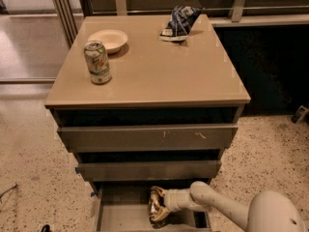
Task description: Place orange can into bottom drawer
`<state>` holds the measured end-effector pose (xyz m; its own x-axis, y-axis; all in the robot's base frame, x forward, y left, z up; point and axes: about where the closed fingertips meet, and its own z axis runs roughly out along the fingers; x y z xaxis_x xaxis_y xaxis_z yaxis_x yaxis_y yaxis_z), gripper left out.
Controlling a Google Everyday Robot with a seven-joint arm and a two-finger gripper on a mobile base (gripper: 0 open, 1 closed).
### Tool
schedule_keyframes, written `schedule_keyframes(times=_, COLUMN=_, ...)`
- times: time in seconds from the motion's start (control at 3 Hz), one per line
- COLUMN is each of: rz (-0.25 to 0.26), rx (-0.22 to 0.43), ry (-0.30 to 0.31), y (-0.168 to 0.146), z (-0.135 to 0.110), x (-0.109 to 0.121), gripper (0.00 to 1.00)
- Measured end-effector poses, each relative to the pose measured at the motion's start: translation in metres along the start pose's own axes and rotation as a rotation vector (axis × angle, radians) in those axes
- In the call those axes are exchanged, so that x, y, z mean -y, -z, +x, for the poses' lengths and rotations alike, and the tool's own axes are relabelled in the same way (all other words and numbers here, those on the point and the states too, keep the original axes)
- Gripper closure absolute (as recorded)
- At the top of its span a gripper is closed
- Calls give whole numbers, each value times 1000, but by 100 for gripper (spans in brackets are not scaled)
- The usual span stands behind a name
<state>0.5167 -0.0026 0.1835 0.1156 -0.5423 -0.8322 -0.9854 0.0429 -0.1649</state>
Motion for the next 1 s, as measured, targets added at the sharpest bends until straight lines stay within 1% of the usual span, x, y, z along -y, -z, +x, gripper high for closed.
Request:
schedule_keyframes(times=0.33, rz=-6, rx=-26, ry=1, y=-7, z=3, x=1, gripper=100)
schedule_keyframes(times=1.0, rz=-11, rx=-73, ry=-21, y=-14, z=13, x=-3, gripper=100)
